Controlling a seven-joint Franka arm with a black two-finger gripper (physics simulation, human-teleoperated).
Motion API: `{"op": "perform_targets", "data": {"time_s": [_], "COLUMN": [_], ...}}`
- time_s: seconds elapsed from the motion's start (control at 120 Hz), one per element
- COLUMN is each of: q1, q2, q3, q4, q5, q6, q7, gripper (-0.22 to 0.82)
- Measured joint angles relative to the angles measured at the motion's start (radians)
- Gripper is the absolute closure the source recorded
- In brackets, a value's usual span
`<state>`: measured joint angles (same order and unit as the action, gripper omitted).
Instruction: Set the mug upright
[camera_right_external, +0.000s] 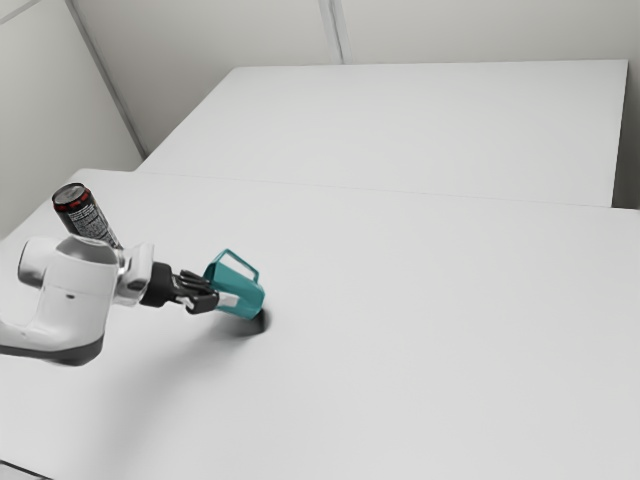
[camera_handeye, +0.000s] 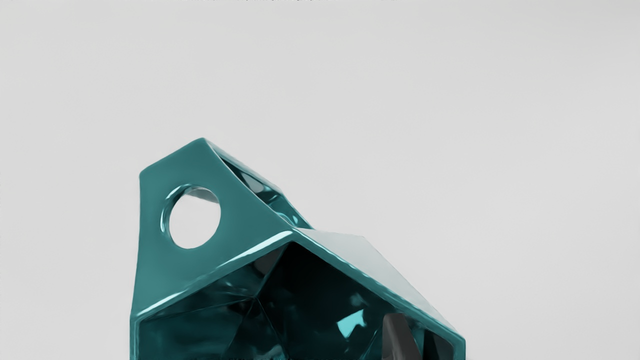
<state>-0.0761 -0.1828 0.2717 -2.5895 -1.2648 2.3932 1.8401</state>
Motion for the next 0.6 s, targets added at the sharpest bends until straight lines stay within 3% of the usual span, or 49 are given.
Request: {"op": "perform_targets", "data": {"time_s": [0.092,0.225,0.383,0.6], "q1": [0.0,-0.001,0.001,0.004], "q2": [-0.041,-0.132,-0.169,-0.167], "q3": [-0.018,-0.031,-0.022,-0.02], "q4": [0.003,0.001,0.0,0.0], "q5": [0.128,0.483,0.823,1.039], "q6": [0.008,-0.005,-0.025,-0.027], "q7": [-0.062,-0.236,-0.463,-0.744], "gripper": [0.77,0.77,0.77,0.77]}}
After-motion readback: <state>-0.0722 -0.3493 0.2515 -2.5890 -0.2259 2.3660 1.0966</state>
